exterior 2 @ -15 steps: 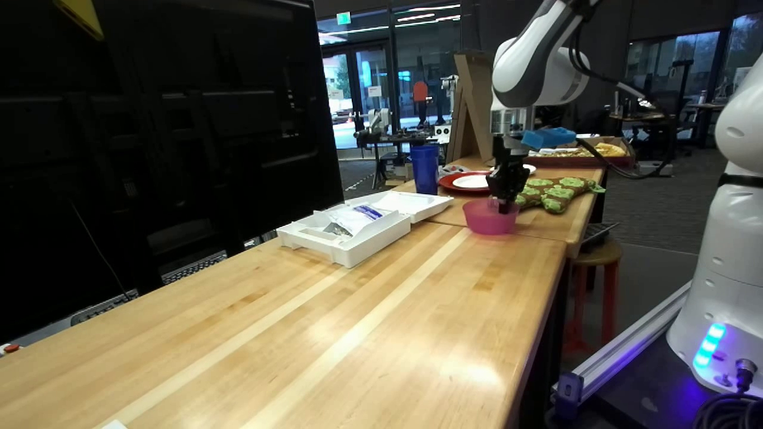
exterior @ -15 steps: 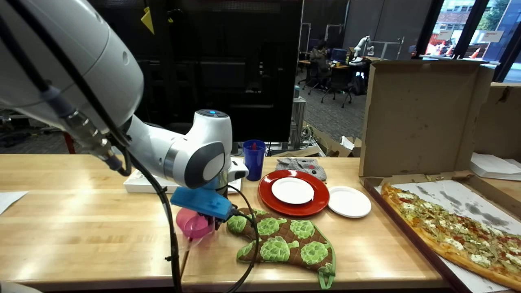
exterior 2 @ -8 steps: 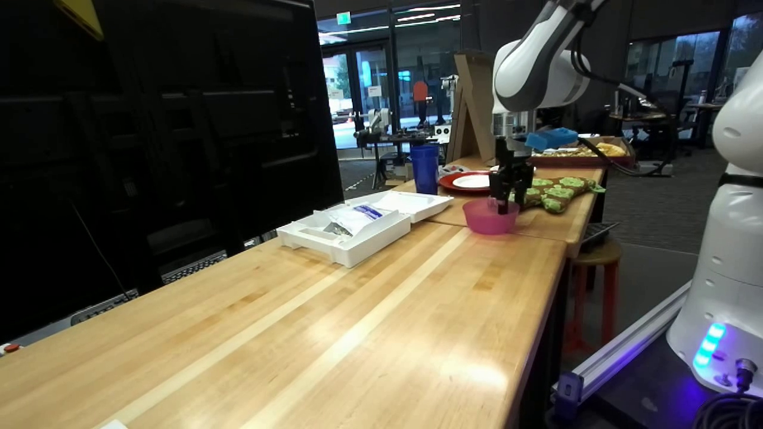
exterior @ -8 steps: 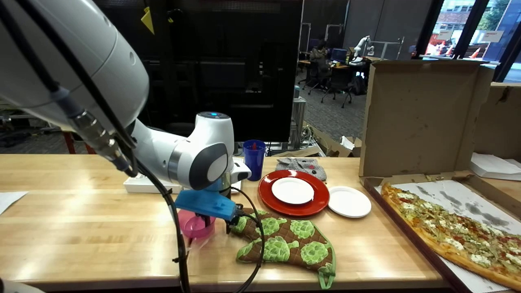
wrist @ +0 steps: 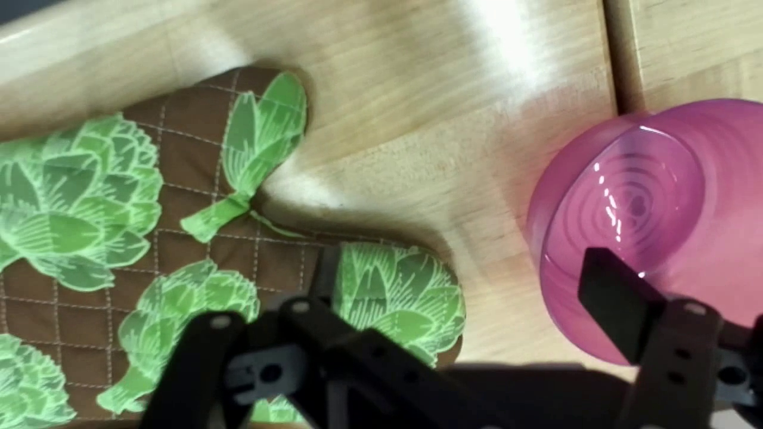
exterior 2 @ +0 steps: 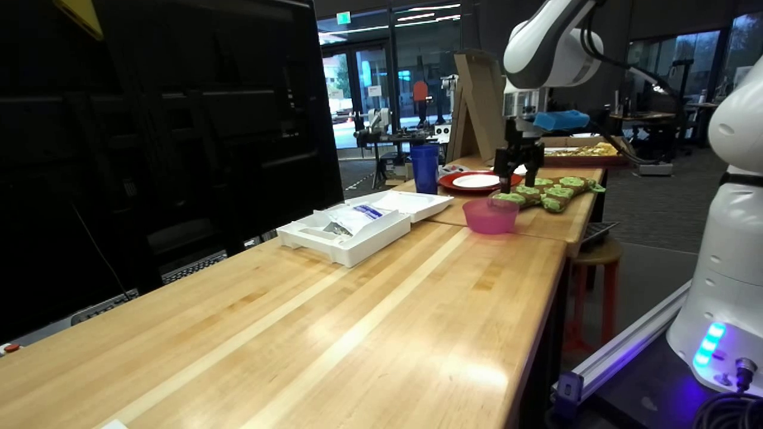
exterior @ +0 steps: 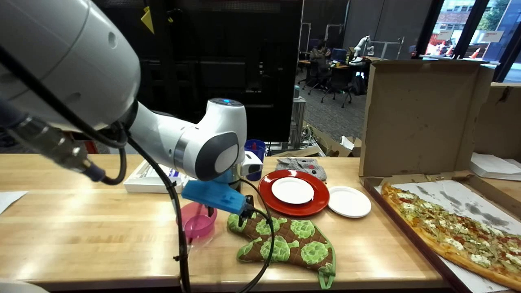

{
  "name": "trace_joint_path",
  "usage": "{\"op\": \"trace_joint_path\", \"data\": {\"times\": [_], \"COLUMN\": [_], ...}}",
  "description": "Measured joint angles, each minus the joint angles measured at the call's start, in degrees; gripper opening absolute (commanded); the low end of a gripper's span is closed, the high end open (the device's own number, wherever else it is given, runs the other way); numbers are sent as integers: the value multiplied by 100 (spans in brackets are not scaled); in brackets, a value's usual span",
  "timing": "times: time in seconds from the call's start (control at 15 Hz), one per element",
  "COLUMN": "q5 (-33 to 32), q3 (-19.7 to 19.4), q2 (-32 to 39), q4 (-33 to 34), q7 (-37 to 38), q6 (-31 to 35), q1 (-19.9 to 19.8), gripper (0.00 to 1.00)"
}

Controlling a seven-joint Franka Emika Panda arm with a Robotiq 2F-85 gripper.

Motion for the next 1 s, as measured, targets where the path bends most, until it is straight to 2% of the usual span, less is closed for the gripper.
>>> {"op": "trace_joint_path", "data": {"times": [0.27,0.47,0.73,1.0], "q5": [435,730,1089,1428], "q3": [-446,-729,-869,-823], "q2": [-603,-671,-243,492], "q4": [83,319,724,1196], "q7": [-213,-122,401,1141], "q6": [-286,-275,159,748], "q1": [-46,-240,-461,-475], "gripper": [100,100,100,100]}}
